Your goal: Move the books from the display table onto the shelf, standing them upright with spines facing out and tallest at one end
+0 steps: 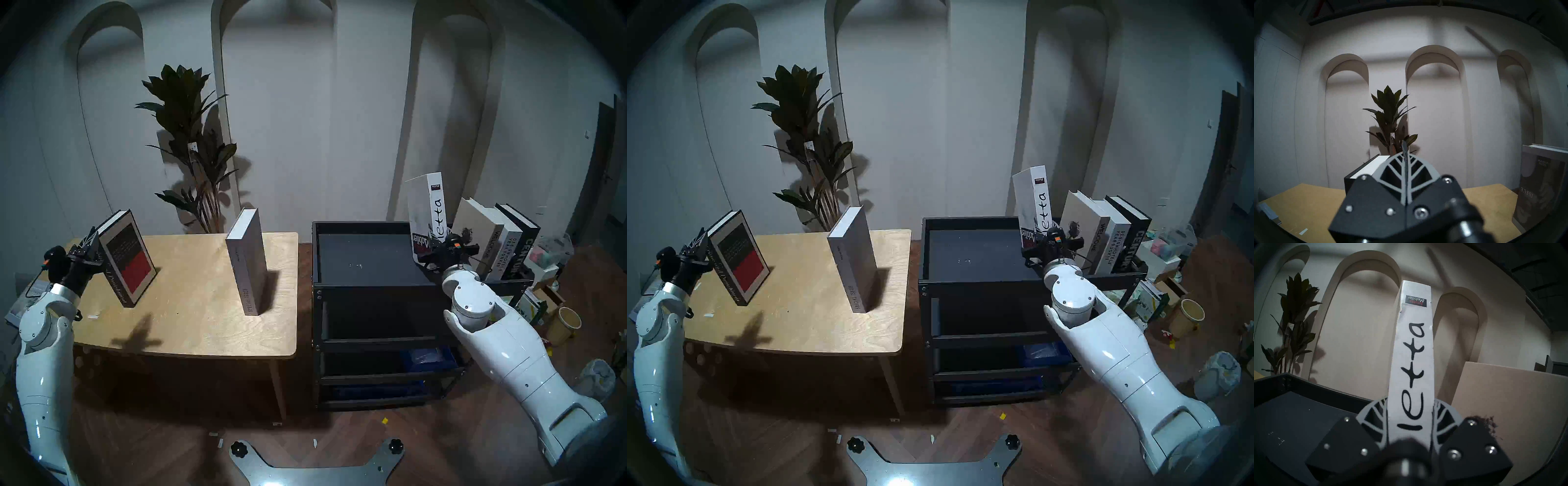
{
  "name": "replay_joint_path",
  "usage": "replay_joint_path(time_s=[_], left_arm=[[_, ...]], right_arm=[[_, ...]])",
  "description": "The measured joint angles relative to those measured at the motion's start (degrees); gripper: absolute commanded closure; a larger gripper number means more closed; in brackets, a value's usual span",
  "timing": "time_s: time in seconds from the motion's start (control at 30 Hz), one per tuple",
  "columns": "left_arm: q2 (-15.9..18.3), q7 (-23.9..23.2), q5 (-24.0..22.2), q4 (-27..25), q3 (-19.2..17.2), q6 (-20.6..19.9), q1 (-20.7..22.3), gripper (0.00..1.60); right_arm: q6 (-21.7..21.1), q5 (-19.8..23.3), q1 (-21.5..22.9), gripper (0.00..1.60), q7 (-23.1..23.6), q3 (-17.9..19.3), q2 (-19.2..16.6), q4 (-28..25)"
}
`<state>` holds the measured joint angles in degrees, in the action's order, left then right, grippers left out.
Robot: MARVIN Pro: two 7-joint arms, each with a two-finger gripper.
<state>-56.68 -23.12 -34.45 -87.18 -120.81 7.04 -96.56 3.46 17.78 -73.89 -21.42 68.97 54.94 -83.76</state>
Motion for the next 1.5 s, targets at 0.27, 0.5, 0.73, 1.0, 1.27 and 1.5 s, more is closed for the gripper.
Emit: replay_joint_path(time_s=[0.27, 0.5, 0.73, 1.0, 1.27, 1.5], left_arm=[[-0.03, -1.20, 0.63, 1.06, 0.72, 2.29, 0.85, 1.60], [-0.03, -1.72, 0.85, 0.84, 0.37, 3.09, 1.19, 1.60], [-0.10, -2.06, 0.49, -0.30, -0.08, 3.40, 1.24, 1.60], [-0.90, -2.46, 0.36, -1.58, 0.62, 3.64, 1.01, 1.60], [-1.04, -2.56, 0.78, -1.68, 1.59, 3.65, 1.24, 1.60], [-0.97, -2.34, 1.34, -1.63, 1.79, 3.65, 1.52, 1.60]], right_arm=[[3.84, -0.67, 0.59, 1.60, -0.15, -0.15, 1.15, 2.86], [5.68, 1.09, -3.71, 1.60, -1.92, 2.06, 0.09, -1.29], [6.79, 2.86, -8.32, 1.60, -3.31, 4.29, -1.77, -5.67], [8.41, 2.70, -9.95, 1.60, -3.16, 4.10, -2.68, -5.63], [8.15, 0.88, -6.28, 1.60, -1.08, 1.32, -1.76, -3.70], [7.94, 0.31, -3.76, 1.60, -0.24, 0.78, -0.83, -3.56]])
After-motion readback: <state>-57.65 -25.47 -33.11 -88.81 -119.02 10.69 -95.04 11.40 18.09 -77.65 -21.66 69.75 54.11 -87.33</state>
